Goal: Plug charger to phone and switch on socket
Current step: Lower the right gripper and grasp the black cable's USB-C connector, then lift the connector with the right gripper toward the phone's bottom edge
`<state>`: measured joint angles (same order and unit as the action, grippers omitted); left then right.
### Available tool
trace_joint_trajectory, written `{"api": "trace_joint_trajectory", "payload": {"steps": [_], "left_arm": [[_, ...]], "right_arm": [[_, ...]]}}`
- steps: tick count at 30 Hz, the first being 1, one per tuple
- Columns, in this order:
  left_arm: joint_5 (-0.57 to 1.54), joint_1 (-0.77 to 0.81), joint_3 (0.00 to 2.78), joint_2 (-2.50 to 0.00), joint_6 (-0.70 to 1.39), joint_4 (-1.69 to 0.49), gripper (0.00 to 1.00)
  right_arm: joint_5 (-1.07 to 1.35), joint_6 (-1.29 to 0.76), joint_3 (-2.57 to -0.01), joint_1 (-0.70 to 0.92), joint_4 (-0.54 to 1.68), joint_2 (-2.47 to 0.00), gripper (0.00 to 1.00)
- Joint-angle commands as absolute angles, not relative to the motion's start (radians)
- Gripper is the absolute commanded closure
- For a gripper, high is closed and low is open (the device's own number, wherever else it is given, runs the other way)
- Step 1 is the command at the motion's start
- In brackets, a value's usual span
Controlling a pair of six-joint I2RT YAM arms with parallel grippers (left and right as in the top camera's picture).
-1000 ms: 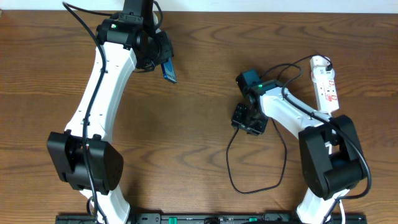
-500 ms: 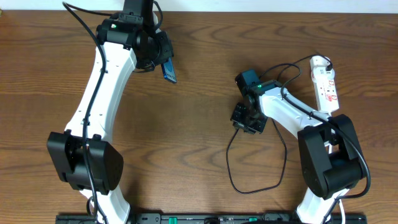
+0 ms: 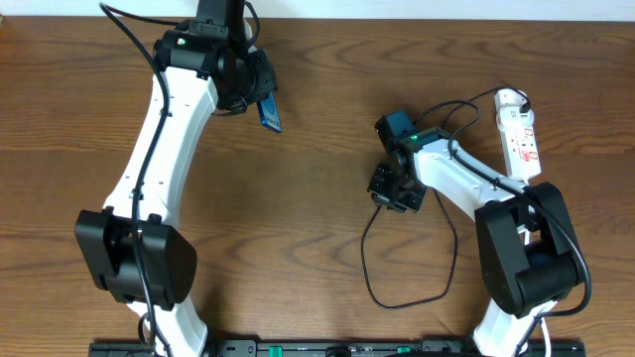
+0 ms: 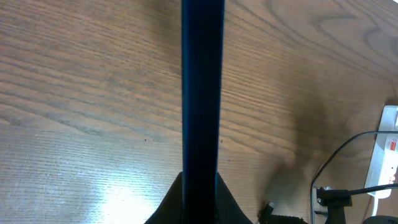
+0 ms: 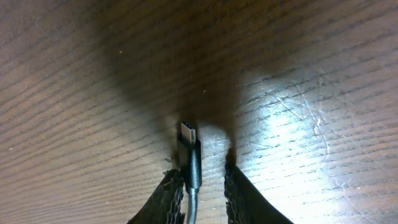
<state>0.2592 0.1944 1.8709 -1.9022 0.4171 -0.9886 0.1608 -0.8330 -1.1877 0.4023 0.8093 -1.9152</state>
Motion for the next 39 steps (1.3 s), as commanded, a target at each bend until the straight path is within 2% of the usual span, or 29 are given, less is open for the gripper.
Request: {"api": "trace_joint_trajectory", "payload": {"steps": [1, 6, 12, 19, 22, 24, 32, 39], "left_arm": [[0.253, 0.192, 1.869, -1.898, 0.401, -0.987, 0.93], [0.253, 0.192, 1.869, -1.898, 0.401, -0.987, 0.93], [0.253, 0.192, 1.869, -1.898, 0.401, -0.987, 0.93], [0.253, 0.192, 1.869, -1.898, 0.401, -0.987, 0.93], [0.255, 0.192, 1.869, -1.898, 0.423, -0.987, 0.93], [0.286, 0.192, 1.869, -1.898, 0.429, -0.982, 0.93], [0.474, 0.192, 1.869, -1.898, 0.422, -0.933, 0.93], [0.788, 0.183, 1.869, -1.898, 0.393, -0.801, 0.93]], "right_arm": [[0.164, -0.841, -1.180, 0.398, 0.807, -1.921, 0.80], [0.166, -0.841, -1.181, 0.398, 0.808, -1.921, 0.77], [0.171, -0.841, -1.180, 0.398, 0.807, -1.921, 0.81], [0.172, -0.841, -1.181, 0.398, 0.801, -1.921, 0.93], [0.198, -0.839, -1.181, 0.398, 0.783, -1.921, 0.94], [0.238, -0.827, -1.182, 0.398, 0.762, -1.921, 0.99], [0.365, -0.730, -1.200, 0.364, 0.717, -1.901, 0.98], [0.671, -0.476, -1.201, 0.282, 0.673, -1.784, 0.99]]}}
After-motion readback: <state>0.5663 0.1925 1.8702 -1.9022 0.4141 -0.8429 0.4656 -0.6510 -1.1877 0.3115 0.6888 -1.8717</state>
